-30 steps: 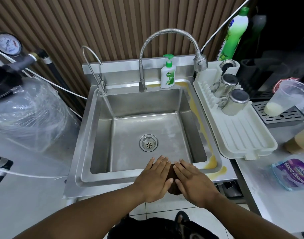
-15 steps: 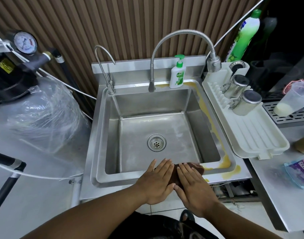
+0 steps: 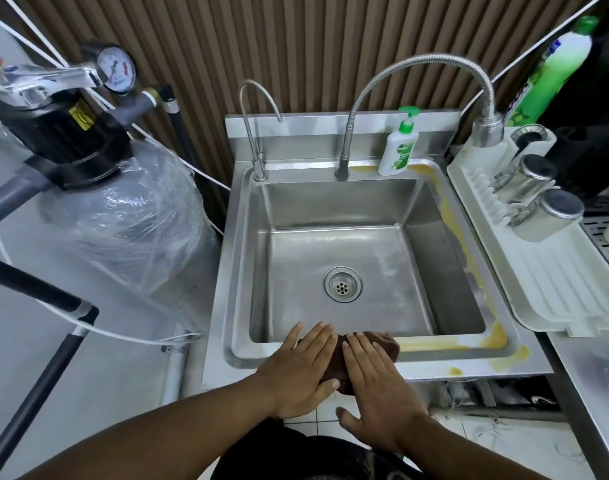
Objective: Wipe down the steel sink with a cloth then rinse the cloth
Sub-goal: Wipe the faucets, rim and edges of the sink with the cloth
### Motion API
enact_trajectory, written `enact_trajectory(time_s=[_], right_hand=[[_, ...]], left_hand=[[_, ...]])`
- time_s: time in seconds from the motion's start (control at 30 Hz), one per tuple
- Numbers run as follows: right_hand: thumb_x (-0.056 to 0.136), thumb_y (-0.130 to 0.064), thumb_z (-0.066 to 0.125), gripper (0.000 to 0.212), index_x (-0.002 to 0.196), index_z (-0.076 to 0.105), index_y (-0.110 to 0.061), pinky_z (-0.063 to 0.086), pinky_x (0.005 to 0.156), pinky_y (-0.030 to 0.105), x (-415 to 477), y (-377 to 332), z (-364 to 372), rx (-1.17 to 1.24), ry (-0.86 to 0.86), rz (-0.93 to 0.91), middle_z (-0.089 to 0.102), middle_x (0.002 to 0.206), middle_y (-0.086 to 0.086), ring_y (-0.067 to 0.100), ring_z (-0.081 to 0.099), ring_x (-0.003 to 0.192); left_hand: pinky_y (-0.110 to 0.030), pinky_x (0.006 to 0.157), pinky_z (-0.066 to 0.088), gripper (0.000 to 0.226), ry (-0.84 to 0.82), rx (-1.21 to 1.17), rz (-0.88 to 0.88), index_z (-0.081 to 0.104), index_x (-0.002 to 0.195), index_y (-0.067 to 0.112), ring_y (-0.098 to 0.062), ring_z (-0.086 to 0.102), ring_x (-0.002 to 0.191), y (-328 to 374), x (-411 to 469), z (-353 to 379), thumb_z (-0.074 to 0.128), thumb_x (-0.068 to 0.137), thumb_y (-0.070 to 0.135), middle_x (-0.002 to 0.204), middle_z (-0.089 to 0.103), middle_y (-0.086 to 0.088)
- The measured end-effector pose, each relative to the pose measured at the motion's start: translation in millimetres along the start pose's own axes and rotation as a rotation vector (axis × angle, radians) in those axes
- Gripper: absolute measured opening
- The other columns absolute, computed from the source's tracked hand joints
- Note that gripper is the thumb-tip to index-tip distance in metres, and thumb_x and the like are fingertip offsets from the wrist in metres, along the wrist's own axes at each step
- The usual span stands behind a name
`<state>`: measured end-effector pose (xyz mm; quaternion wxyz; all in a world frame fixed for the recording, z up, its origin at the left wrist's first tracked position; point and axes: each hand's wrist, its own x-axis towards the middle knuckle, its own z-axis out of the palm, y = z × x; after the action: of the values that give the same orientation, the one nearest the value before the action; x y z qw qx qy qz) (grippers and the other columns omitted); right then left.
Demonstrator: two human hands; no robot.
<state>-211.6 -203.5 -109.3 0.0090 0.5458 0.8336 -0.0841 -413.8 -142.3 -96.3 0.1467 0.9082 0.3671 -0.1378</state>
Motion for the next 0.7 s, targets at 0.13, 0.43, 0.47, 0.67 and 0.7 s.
enact_trajectory(time_s=[0.13, 0.43, 0.47, 0.67, 0.7], right_hand=[[0.073, -0.064, 0.056, 0.1, 0.145, 0.046, 0.003, 0.018, 0.114, 0.045, 12.2, -15.2, 0.3, 0.008, -0.035, -0.031, 0.042, 0.153, 0.022, 0.034, 0.037, 0.145], [0.071, -0.069, 0.051, 0.098, 0.137, 0.056, 0.004, 0.02, 0.112, 0.045, 41.1, -52.4, -2.9, 0.039, -0.097, -0.056, 0.055, 0.142, 0.022, 0.036, 0.051, 0.135], [0.072, -0.069, 0.05, 0.098, 0.137, 0.056, 0.004, 0.02, 0.112, 0.045, 43.3, -55.2, -3.2, 0.046, -0.101, -0.053, 0.055, 0.142, 0.022, 0.036, 0.052, 0.134], [0.072, -0.066, 0.051, 0.099, 0.142, 0.05, 0.004, 0.02, 0.113, 0.044, 41.2, -50.6, -2.6, 0.042, -0.069, -0.111, 0.049, 0.148, 0.021, 0.035, 0.045, 0.14], [0.074, -0.066, 0.051, 0.098, 0.143, 0.049, 0.003, 0.019, 0.113, 0.044, 39.7, -48.4, -2.4, 0.037, -0.064, -0.126, 0.047, 0.15, 0.021, 0.035, 0.043, 0.141]], left_hand=[[-0.048, 0.123, -0.012, 0.081, -0.009, -0.018, -0.003, -0.007, 0.159, 0.01, -0.016, -0.023, 0.151, -15.9, -15.4, 2.4, 0.014, 0.101, 0.062, 0.168, -0.014, -0.007], [-0.051, 0.124, -0.004, 0.091, 0.066, -0.013, -0.075, 0.016, 0.158, 0.005, -0.023, 0.028, 0.146, -47.1, -45.4, 2.9, 0.022, 0.095, 0.071, 0.156, 0.033, -0.011], [-0.05, 0.124, -0.005, 0.092, 0.064, -0.014, -0.08, 0.016, 0.158, 0.006, -0.022, 0.028, 0.145, -49.0, -46.4, 2.6, 0.022, 0.094, 0.072, 0.156, 0.033, -0.009], [-0.046, 0.124, -0.01, 0.105, 0.077, -0.059, -0.068, 0.011, 0.159, 0.008, -0.023, 0.021, 0.147, -41.2, -46.8, 3.7, 0.031, 0.087, 0.081, 0.158, 0.026, -0.009], [-0.046, 0.123, -0.01, 0.107, 0.075, -0.058, -0.065, 0.009, 0.159, 0.007, -0.024, 0.018, 0.149, -39.5, -45.9, 3.3, 0.033, 0.086, 0.082, 0.159, 0.024, -0.01]])
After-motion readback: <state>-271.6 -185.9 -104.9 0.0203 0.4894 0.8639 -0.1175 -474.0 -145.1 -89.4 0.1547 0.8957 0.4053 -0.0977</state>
